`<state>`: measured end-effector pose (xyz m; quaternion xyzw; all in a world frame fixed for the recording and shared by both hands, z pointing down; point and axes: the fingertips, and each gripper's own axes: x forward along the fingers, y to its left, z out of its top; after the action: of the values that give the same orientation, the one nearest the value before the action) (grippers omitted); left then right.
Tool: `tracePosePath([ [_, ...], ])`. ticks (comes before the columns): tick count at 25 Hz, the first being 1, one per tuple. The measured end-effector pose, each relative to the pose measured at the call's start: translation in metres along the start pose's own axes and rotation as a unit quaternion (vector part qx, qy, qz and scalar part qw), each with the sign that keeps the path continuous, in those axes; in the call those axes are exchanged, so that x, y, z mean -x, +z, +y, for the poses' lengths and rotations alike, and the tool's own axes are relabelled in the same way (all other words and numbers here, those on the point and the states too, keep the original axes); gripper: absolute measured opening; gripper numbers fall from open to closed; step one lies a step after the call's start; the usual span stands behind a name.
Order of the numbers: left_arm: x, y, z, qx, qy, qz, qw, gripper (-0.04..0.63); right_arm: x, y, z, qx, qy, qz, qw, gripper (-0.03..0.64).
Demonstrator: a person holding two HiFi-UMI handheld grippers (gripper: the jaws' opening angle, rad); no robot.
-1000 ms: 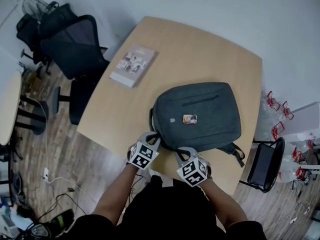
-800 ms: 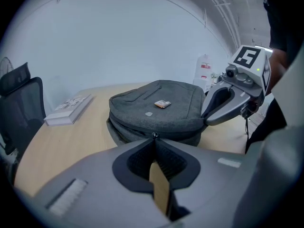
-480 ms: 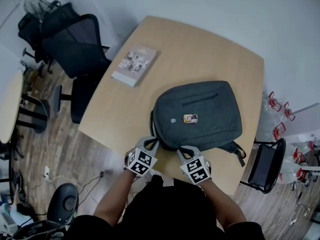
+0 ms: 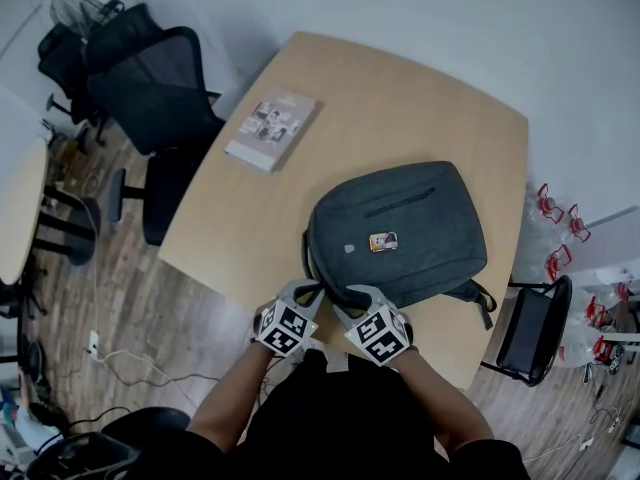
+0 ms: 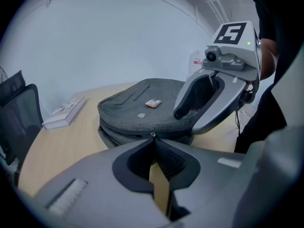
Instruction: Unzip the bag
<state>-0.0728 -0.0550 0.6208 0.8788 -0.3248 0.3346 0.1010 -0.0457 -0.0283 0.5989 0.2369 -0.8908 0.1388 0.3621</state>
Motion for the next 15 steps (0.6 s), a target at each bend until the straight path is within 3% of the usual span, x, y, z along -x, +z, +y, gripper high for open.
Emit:
tracePosePath([
  [1, 0.000, 0.001, -0.003, 0.000, -0.002, -0.001, 1.0000, 0.028, -0.004, -0.002, 0.001, 0.003, -0.002, 0.009, 1.000, 0.146],
  [3, 0.001, 0.000, -0.006, 0.001, -0.004, -0.003, 1.0000, 0.028, -0.008, -0.005, -0.002, -0.006, -0.005, 0.016, 1.000, 0.071],
  [9, 0.004, 0.001, -0.011, -0.018, -0.001, -0.004, 0.9998, 0.026, 0.000, -0.002, -0.011, -0.058, -0.006, -0.015, 0.998, 0.037],
  [15, 0.009, 0.004, -0.021, -0.029, 0.003, 0.003, 0.9996, 0.026, 0.008, -0.002, -0.012, -0.061, -0.032, -0.026, 0.997, 0.032],
])
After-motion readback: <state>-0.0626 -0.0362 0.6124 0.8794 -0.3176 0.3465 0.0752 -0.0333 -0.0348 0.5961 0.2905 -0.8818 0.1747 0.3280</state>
